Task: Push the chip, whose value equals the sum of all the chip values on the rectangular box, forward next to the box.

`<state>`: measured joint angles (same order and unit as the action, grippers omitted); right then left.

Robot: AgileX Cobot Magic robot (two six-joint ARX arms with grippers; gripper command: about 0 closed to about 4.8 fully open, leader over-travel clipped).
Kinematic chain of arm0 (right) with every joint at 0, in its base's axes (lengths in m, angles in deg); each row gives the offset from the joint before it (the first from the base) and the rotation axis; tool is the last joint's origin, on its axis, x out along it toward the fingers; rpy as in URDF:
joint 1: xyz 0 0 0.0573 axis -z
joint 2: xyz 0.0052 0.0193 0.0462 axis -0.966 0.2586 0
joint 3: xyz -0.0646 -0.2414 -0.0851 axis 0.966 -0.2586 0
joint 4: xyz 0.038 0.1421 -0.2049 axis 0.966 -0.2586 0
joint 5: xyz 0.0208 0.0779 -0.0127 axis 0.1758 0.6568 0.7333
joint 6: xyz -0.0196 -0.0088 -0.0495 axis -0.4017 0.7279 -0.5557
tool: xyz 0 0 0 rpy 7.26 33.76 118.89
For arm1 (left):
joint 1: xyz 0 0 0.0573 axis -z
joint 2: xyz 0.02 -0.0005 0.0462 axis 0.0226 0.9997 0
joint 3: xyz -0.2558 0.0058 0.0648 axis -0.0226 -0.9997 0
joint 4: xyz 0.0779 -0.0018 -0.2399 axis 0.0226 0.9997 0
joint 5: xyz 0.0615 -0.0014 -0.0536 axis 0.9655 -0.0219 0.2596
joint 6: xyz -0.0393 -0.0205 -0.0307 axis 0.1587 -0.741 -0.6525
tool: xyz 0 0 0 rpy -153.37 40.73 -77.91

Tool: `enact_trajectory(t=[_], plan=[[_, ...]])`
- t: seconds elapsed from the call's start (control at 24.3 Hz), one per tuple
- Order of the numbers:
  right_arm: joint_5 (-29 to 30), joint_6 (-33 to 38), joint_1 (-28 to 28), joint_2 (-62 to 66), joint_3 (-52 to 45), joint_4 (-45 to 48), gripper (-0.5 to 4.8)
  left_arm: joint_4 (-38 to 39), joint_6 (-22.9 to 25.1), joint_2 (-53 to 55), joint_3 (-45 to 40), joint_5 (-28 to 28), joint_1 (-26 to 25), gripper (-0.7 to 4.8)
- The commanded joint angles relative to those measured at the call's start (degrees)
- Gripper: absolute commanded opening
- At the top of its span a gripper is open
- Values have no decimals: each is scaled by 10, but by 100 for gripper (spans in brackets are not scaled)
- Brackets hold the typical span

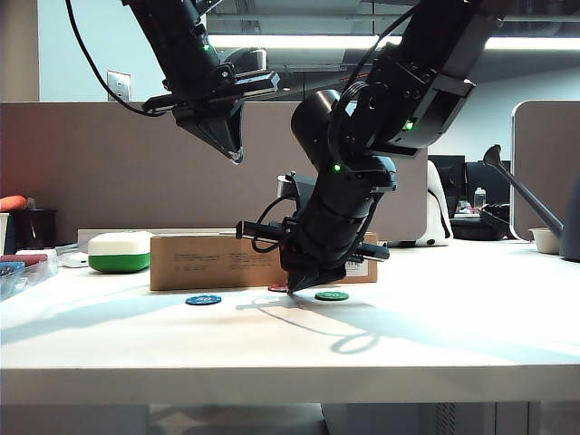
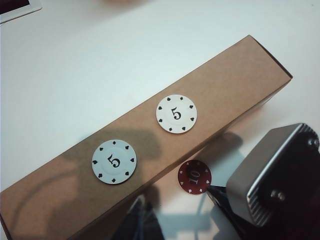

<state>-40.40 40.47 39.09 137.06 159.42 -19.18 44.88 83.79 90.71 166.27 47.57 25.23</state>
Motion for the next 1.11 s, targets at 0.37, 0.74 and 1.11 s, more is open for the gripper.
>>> enact_trajectory(t=[0.37, 0.74, 1.11], plan=[[12, -1, -1, -38, -1, -43, -5, -5, 0, -3, 2, -1, 1, -5], [12, -2, -1, -125, -1, -151, -5, -5, 0, -3, 2, -1, 1, -5], [-37, -2, -20, -212, -4, -307, -5, -5, 0, -3, 2, -1, 1, -5]])
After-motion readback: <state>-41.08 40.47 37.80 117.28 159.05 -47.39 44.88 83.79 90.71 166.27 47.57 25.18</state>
